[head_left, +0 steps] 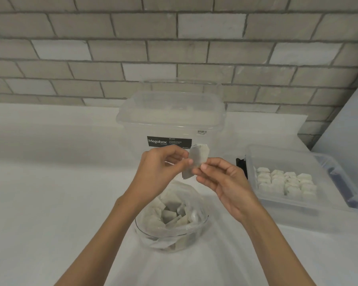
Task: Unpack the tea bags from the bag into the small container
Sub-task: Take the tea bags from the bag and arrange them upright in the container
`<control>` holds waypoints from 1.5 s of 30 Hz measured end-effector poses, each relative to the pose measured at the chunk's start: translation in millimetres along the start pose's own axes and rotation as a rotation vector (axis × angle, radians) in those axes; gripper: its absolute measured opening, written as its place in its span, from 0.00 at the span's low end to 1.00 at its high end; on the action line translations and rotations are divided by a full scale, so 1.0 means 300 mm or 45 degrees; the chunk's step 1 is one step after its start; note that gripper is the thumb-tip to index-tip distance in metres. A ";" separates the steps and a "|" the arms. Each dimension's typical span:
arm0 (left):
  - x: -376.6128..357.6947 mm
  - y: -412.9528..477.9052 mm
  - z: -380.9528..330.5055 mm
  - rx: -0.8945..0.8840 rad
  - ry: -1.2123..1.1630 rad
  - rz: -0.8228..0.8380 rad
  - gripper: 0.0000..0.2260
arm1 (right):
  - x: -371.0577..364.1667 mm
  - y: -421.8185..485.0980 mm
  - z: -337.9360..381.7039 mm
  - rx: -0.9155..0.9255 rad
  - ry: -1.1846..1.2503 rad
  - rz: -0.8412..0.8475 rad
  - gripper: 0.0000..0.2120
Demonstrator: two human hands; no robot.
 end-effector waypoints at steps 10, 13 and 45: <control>-0.186 0.106 -0.160 -0.185 0.096 0.154 0.02 | 0.102 -0.081 0.420 0.642 -1.106 -0.211 0.04; -0.268 0.122 -0.210 -0.247 0.099 0.240 0.01 | 0.157 -0.107 0.476 0.726 -1.208 -0.284 0.02; -1.066 0.160 -0.012 -0.412 1.751 1.346 0.08 | 0.743 -0.076 0.433 0.187 -1.781 -0.503 0.06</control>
Point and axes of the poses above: each hand's wrist, its own y-axis towards the middle knuckle, its own x-axis out of the back of the hand, z = x × y, the point moved 9 cm from there along y, towards the middle knuckle, and after that the axes turned 2 degrees about -x, right-handed, at the moved point
